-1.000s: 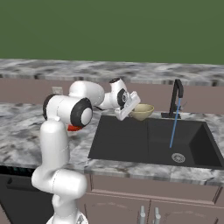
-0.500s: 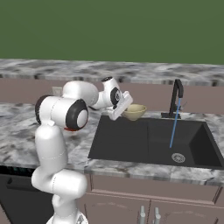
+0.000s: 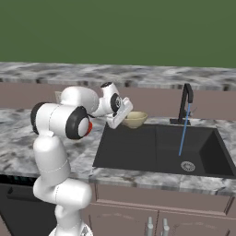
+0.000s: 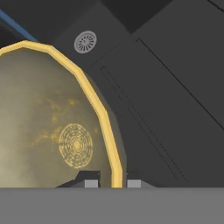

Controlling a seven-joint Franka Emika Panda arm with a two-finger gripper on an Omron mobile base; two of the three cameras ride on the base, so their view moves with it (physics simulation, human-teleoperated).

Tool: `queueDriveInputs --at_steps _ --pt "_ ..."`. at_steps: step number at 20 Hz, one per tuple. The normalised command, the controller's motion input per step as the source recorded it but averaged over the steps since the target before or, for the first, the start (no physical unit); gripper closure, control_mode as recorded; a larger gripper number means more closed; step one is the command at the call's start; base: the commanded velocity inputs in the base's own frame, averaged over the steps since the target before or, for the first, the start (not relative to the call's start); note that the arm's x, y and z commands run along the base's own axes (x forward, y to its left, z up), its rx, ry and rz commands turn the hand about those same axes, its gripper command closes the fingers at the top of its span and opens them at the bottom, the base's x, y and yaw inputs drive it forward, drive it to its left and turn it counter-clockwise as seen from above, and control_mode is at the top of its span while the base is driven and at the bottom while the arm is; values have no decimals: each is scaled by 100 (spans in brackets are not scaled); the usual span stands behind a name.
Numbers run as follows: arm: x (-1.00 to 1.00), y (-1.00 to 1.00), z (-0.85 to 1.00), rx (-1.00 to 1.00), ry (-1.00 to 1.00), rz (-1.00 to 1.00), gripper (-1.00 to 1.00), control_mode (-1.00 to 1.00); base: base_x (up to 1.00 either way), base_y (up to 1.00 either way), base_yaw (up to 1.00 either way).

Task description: Rinse each bowl for a few seconds and place them down in the sink or on the counter.

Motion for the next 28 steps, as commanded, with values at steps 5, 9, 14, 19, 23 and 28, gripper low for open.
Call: queueDriveInputs --at_steps 5,9,14,19,23,28 --pt "-13 26 -29 6 0 0 100 -100 0 0 0" --pt "-9 22 -33 6 0 0 100 -100 0 0 0" --pt "-1 19 -35 5 0 0 100 -100 0 0 0" --pt "0 9 -38 4 0 0 100 -100 0 0 0" --pt "0 0 -40 2 -1 0 100 -100 0 0 0" --pt "-2 3 -31 2 -1 0 -100 -100 0 0 0"
